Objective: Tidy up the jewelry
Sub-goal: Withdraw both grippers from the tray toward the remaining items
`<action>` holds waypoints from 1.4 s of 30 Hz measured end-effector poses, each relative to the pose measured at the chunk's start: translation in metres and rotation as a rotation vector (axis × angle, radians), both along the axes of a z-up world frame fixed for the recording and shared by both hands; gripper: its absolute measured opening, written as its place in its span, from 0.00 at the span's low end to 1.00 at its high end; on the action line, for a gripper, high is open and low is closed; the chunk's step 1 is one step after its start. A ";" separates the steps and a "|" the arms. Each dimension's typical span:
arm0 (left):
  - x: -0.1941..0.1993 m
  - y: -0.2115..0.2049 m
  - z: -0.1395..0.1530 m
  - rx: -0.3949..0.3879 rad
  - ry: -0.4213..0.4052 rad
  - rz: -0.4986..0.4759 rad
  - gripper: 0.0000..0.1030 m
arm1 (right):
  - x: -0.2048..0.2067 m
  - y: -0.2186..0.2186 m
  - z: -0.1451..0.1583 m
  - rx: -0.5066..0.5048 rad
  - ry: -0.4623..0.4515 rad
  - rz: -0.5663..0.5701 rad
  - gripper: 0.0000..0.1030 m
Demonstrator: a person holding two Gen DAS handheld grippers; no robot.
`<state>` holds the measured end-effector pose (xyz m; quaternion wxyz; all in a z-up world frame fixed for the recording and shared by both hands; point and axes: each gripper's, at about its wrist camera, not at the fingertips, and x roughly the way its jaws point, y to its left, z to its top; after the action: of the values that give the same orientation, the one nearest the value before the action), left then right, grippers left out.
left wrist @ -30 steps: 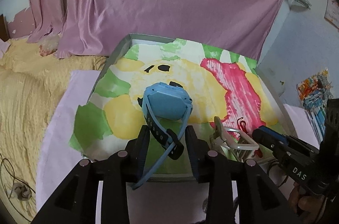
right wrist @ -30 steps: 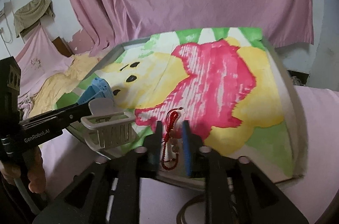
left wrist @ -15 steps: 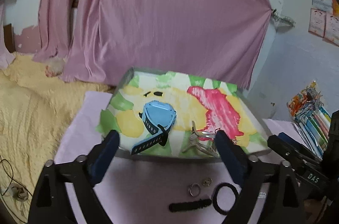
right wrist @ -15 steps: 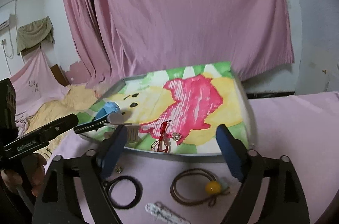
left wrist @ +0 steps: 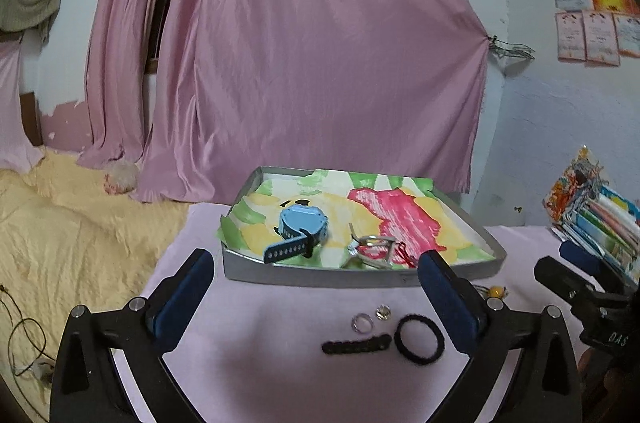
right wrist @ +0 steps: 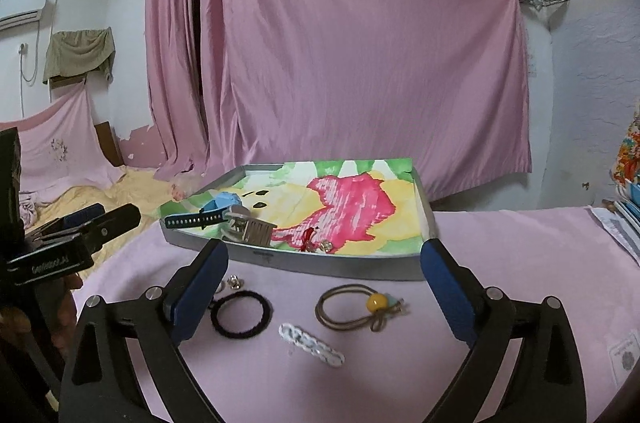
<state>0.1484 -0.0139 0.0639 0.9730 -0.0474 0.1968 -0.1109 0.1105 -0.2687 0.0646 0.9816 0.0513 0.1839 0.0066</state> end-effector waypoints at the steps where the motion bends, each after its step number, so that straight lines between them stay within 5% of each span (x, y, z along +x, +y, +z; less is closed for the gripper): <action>1: -0.004 -0.001 -0.001 0.004 -0.008 -0.005 0.99 | -0.004 -0.001 0.000 0.002 -0.004 -0.002 0.92; 15: -0.031 -0.009 -0.016 0.050 0.010 -0.019 0.99 | -0.014 -0.013 -0.021 0.022 0.073 -0.020 0.92; 35: 0.024 -0.013 -0.052 0.133 0.378 -0.115 0.99 | 0.024 -0.023 -0.054 0.083 0.347 0.026 0.92; 42: 0.041 -0.014 -0.055 0.177 0.435 -0.138 0.99 | 0.037 -0.020 -0.061 0.058 0.430 0.043 0.87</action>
<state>0.1893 -0.0282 0.0086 0.8981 0.0289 0.4135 -0.1468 0.1476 -0.2890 0.0033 0.9174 0.0760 0.3900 0.0220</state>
